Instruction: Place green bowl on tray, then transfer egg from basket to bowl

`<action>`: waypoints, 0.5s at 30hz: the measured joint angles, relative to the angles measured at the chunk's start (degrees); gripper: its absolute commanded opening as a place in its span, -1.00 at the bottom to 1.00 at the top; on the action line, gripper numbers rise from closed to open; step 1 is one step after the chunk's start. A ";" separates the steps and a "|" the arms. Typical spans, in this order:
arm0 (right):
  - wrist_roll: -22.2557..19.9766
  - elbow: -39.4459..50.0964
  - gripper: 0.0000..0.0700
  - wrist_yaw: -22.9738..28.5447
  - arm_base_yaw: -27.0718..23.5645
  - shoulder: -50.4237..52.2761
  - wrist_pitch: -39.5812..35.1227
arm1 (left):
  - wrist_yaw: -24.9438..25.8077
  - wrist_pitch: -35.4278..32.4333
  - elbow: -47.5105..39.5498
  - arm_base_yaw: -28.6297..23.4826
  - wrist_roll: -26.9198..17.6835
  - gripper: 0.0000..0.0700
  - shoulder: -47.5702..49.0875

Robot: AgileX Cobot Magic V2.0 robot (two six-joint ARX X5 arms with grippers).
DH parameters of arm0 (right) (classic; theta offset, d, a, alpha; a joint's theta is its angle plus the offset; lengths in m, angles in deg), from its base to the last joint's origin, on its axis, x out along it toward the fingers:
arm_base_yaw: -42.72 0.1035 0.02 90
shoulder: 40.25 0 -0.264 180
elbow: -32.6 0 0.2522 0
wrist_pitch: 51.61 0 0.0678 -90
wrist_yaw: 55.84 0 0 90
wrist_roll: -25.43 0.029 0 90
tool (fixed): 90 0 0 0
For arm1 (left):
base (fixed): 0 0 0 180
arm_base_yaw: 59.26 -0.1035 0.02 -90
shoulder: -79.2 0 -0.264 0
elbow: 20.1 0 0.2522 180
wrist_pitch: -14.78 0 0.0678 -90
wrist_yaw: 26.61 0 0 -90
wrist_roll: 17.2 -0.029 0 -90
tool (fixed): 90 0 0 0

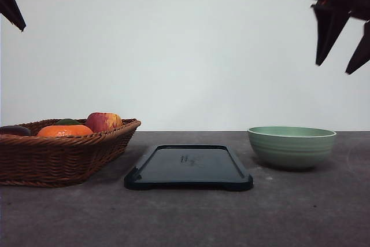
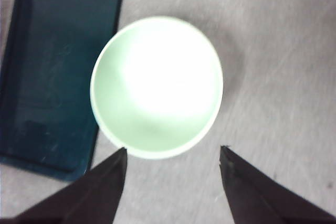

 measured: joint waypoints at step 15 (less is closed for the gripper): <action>-1.52 -2.33 -0.26 1.26 -0.31 -15.26 -1.89 | 0.00 -0.33 0.00 0.00 0.00 -0.11 0.00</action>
